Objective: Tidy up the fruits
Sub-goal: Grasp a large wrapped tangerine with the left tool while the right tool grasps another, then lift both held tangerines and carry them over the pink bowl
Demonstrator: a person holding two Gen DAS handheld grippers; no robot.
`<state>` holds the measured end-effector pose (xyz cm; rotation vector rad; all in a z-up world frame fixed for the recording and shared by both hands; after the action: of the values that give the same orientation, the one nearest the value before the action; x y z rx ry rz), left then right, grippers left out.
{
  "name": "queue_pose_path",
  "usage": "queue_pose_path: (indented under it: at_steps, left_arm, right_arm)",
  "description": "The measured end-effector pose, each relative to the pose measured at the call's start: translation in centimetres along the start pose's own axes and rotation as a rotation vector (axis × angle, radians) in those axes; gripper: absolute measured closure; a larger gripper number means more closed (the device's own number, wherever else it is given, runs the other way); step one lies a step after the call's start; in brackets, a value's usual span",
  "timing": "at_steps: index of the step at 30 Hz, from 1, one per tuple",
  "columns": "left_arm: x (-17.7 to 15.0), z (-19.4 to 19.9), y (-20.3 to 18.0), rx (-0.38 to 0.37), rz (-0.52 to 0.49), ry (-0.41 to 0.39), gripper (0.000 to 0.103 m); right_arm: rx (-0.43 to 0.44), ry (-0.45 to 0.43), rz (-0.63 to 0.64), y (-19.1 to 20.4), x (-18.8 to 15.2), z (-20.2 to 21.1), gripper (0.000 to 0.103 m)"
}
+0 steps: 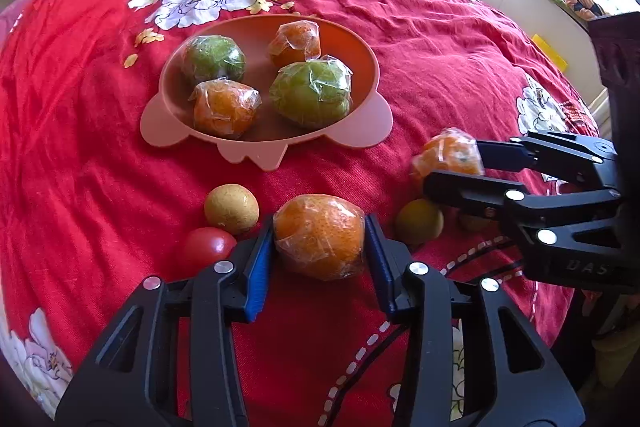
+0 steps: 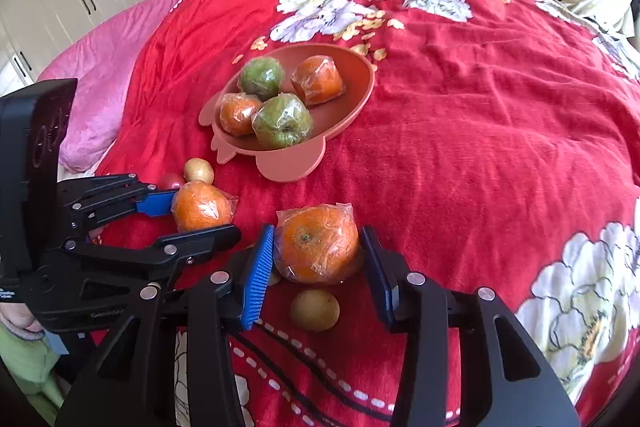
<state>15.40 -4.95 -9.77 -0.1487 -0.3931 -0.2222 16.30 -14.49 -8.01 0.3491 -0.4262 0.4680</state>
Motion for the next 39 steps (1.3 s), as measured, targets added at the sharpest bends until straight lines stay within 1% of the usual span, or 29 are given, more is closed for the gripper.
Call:
queue_pose_path:
  at_steps: [3,8,13,27,39]
  left_arm:
    - [0.0,0.0,-0.1,0.005,-0.003,0.0,0.07]
    - [0.2,0.5,-0.3,-0.008,-0.004,-0.002,0.07]
    - [0.3,1.4,-0.7,-0.028,-0.002,-0.012,0.07]
    - [2.1,4.0,-0.2,-0.026,0.01,-0.058,0.07]
    - [3.0,5.0,0.1,-0.023,0.007,-0.076,0.07]
  right_arm:
    - [-0.011,-0.022,-0.005,-0.1,-0.2,0.8,0.061]
    - [-0.013,-0.057,-0.025,-0.7,0.0,2.2,0.061]
    - [-0.023,-0.062,-0.043,-1.4,0.1,2.3,0.061]
    - [-0.016,-0.114,-0.03,-0.9,1.5,4.7,0.061]
    - [-0.01,-0.144,-0.004,0.2,3.1,6.1,0.061]
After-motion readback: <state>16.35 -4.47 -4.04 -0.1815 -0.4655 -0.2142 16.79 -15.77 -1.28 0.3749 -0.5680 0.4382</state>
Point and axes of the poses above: each gripper's, at about its wrist camera, not at the fingertips, and z roughly against the way its jaws point, y to its left, x to its top, the point moved 6 cm from there along -z, roughly the way its jaws point, and after that the axes turned 8 degrees about y, right-handed, at the moved point
